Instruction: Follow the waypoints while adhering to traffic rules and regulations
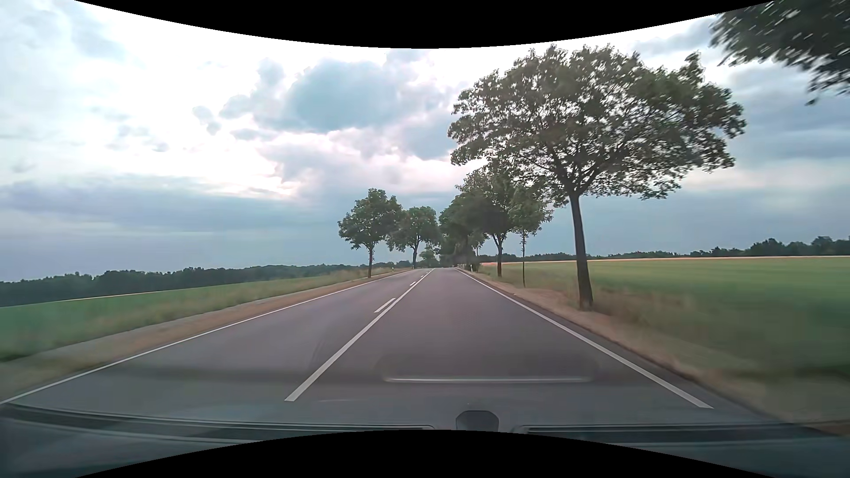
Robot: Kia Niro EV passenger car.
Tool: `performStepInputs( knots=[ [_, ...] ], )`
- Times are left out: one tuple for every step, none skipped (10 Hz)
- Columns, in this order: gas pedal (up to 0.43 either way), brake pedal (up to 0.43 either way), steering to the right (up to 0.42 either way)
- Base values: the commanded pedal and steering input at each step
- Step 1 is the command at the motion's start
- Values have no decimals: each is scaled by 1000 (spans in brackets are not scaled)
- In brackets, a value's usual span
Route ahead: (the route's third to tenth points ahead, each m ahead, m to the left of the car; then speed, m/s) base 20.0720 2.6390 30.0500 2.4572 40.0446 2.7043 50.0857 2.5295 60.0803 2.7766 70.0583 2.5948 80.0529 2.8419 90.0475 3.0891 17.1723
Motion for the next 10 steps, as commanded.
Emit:
performStepInputs(
  knots=[
    [197, 0, -5],
    [197, 0, -5],
    [197, 0, -5],
    [197, 0, -3],
    [197, 0, -3],
    [197, 0, -3],
    [197, 0, -3],
    [197, 0, -3],
    [197, 0, -4],
    [197, 0, -4]
  ],
)
